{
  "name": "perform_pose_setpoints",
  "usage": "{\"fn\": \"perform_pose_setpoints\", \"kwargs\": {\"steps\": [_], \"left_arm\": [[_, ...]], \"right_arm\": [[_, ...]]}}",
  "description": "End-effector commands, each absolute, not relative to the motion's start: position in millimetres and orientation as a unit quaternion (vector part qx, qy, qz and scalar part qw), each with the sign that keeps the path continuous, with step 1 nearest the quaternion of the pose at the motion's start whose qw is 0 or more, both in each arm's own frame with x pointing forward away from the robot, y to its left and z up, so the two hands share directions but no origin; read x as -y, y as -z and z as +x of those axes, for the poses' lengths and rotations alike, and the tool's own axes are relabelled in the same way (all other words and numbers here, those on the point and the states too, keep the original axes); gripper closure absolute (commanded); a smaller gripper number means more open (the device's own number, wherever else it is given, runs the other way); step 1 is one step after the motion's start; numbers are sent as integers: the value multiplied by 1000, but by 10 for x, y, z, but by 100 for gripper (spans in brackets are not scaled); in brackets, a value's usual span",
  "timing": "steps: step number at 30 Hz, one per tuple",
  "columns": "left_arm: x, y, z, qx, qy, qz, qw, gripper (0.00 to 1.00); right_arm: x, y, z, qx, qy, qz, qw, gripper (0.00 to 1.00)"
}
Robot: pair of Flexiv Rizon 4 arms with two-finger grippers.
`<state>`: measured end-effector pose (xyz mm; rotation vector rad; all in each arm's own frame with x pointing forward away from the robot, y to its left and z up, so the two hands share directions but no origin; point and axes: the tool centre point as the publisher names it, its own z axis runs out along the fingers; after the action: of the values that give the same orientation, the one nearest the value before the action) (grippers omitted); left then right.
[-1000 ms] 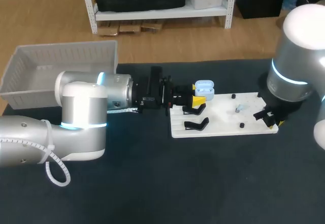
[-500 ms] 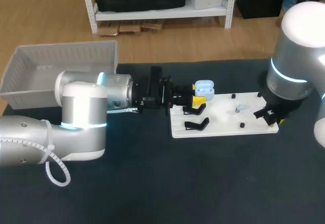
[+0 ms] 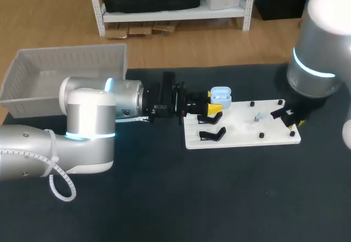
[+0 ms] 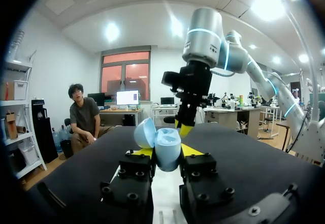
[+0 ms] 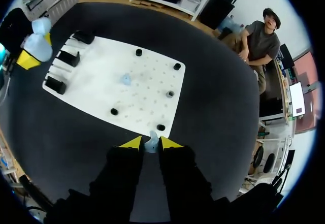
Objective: Pick up each earbud case from the left stands, insert the matching earbuds, close the lid, and place the case in the box.
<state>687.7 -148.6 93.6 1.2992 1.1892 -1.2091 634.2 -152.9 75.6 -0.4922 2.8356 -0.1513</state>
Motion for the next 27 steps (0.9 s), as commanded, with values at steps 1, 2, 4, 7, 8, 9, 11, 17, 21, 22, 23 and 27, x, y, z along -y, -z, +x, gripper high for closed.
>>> {"fn": "perform_pose_setpoints", "kwargs": {"steps": [1,2,4,7,8,9,11,17,21,22,23,27], "left_arm": [[1485,-928,6857,-488,494,531,485,100],[1485,-928,6857,-488,494,531,485,100],[1485,-928,6857,-488,494,531,485,100],[1485,-928,6857,-488,494,531,485,100],[1485,-928,6857,-488,494,531,485,100],[1485,-928,6857,-488,494,531,485,100],[1485,-928,6857,-488,494,531,485,100],[1485,-928,6857,-488,494,531,485,100],[1485,-928,6857,-488,494,531,485,100],[1485,-928,6857,-488,494,531,485,100],[1485,-928,6857,-488,494,531,485,100],[1485,-928,6857,-488,494,531,485,100]], "right_arm": [[1406,-1078,6267,-978,51,-165,116,100],[1362,-1120,6253,-979,49,-163,112,100],[1271,-1189,6215,-979,54,-166,101,100],[1136,-1271,6161,-980,60,-169,88,100],[1095,-1293,6150,-980,62,-169,87,100],[1057,-1314,6139,-980,67,-169,85,100],[975,-1359,6124,-980,67,-167,86,100],[893,-1368,6048,-982,53,-151,97,100],[912,-1357,5999,-982,51,-147,107,100],[912,-1357,5999,-982,51,-147,107,100],[912,-1357,5999,-982,51,-147,107,100],[912,-1357,5999,-982,51,-147,107,100]]}}
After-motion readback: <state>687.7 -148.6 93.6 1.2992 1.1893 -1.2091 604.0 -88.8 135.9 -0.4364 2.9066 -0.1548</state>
